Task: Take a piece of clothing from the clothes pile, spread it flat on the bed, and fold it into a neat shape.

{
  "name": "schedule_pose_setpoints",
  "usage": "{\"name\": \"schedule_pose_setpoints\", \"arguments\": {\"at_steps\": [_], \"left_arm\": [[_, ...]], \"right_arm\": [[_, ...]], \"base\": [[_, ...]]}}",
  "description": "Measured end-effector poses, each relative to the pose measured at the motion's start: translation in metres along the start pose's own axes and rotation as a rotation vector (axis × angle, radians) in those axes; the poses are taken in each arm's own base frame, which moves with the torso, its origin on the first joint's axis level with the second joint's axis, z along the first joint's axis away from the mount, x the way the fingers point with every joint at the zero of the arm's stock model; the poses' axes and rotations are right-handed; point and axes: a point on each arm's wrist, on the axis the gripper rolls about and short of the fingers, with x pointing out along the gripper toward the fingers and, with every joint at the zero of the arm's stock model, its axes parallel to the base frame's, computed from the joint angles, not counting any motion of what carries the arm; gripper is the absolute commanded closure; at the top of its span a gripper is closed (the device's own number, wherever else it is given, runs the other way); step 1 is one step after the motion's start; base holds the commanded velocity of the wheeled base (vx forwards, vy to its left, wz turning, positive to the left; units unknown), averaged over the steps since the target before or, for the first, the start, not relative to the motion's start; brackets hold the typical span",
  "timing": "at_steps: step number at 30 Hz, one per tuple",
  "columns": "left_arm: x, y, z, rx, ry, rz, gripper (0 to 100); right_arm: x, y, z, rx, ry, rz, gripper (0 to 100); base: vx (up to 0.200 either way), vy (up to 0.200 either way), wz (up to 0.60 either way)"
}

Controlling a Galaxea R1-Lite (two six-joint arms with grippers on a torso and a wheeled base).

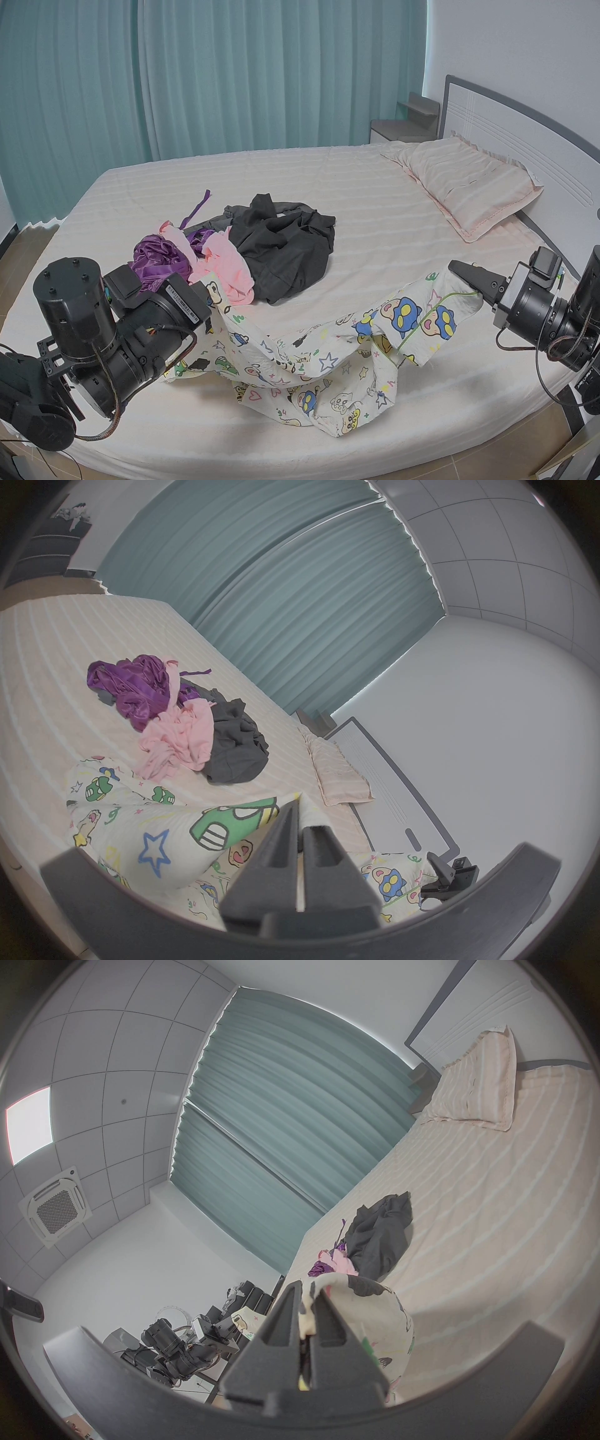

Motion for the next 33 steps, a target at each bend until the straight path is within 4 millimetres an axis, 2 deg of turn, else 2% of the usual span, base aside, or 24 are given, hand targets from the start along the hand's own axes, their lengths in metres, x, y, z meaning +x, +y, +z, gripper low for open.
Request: {"name": "schedule_pose_setpoints", "arguments": {"at_steps": [11,33], "left_arm": [[0.0001,0.0005,0.0011,-0.002,-0.006,0.000,100],[-0.0007,0.0006,0.0012,-0.006,-0.010,-0.008,100]], "right_arm": [[0.0000,0.0009,0.0052,-0.007,-0.036,0.017,100],[0.0013,-0.0028,0.0027,-0.005,-0.025,0.005,100]], "base": [[0.000,-0.200,0.00],[0.000,-0.200,0.00]]}}
